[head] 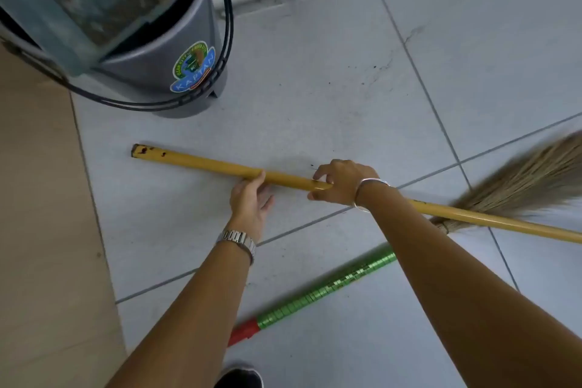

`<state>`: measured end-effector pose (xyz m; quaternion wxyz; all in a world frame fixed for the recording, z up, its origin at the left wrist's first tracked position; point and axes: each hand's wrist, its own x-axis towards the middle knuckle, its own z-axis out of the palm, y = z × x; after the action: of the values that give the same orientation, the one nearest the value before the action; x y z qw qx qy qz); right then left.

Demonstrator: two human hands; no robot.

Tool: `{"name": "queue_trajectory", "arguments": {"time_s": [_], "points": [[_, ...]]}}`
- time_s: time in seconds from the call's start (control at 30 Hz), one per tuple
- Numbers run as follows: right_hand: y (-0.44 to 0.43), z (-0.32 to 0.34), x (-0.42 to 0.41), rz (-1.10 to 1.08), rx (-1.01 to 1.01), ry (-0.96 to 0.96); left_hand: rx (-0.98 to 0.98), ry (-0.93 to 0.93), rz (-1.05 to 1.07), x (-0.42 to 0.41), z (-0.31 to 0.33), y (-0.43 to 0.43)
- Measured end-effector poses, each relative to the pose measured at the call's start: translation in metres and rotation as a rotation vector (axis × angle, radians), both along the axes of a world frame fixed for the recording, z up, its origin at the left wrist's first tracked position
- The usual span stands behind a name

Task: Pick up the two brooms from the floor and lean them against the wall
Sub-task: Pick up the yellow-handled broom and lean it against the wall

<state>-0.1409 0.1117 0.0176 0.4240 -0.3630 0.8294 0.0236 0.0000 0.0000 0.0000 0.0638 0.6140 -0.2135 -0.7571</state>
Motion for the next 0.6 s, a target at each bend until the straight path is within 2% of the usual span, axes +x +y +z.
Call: {"name": "queue_trajectory", "arguments": {"time_s": [0.2,0.33,0.43,0.6], "points": [[0.000,0.005,0.004,-0.039,0.056,-0.111,0.062,0.061,0.173,-0.008,0.021,0.007],[0.005,0.045,0.003,-0.017,0.011,-0.112,-0.030,0.052,0.327,-0.006,0.066,0.024],[0.010,0.102,-0.005,-0.070,-0.015,-0.141,-0.129,0.092,0.356,-0.011,0.122,0.036],[0.006,0.247,-0.049,-0.226,-0.101,-0.145,-0.324,0.241,0.278,-0.052,0.253,0.031]]}}
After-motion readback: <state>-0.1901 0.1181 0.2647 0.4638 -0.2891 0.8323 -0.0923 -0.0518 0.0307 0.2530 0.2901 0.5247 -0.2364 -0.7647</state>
